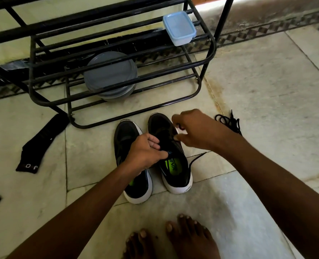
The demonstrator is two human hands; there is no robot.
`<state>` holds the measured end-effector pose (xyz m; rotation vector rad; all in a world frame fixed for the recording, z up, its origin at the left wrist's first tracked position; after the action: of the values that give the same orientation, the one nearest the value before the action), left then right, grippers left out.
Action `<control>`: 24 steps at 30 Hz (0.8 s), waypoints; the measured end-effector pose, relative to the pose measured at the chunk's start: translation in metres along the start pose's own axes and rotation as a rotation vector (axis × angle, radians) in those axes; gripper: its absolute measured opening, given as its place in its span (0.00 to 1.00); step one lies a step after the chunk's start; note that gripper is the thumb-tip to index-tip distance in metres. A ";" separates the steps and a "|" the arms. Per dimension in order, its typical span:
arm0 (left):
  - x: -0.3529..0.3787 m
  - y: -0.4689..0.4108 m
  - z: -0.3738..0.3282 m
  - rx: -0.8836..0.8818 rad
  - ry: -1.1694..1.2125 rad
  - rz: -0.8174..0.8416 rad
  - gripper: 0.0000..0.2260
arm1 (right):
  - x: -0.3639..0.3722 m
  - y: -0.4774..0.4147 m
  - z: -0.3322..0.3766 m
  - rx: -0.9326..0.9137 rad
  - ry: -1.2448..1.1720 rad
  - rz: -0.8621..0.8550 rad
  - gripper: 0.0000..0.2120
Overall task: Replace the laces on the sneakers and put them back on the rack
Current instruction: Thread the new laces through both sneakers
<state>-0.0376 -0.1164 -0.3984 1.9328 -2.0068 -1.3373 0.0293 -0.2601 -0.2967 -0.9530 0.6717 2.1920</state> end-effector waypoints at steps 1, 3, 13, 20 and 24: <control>0.000 0.000 0.000 0.004 0.005 -0.001 0.25 | 0.009 -0.001 0.000 0.039 0.086 0.069 0.11; 0.000 0.000 -0.001 0.025 -0.008 -0.006 0.24 | 0.014 -0.001 0.002 0.078 0.168 0.104 0.09; -0.004 0.038 -0.063 0.613 -0.294 0.159 0.07 | -0.013 0.029 0.026 0.116 -0.519 0.147 0.09; -0.035 0.077 -0.048 0.558 -0.449 0.539 0.03 | 0.018 0.041 -0.004 0.410 -0.412 0.152 0.17; -0.052 0.089 -0.025 0.481 -0.661 0.559 0.05 | 0.043 0.034 0.005 0.412 -0.239 0.146 0.09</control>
<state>-0.0825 -0.1004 -0.3039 0.8934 -3.0917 -1.5419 -0.0206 -0.2643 -0.3207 -0.4354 1.0493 2.1257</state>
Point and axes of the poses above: each hand's wrist, its own y-axis away from the middle knuckle, its own x-axis out of the palm, z = x × y, the point moved 9 cm from there along -y, towards the middle knuckle, and after that the axes turned 14 degrees about -y, right-handed, at the moved point
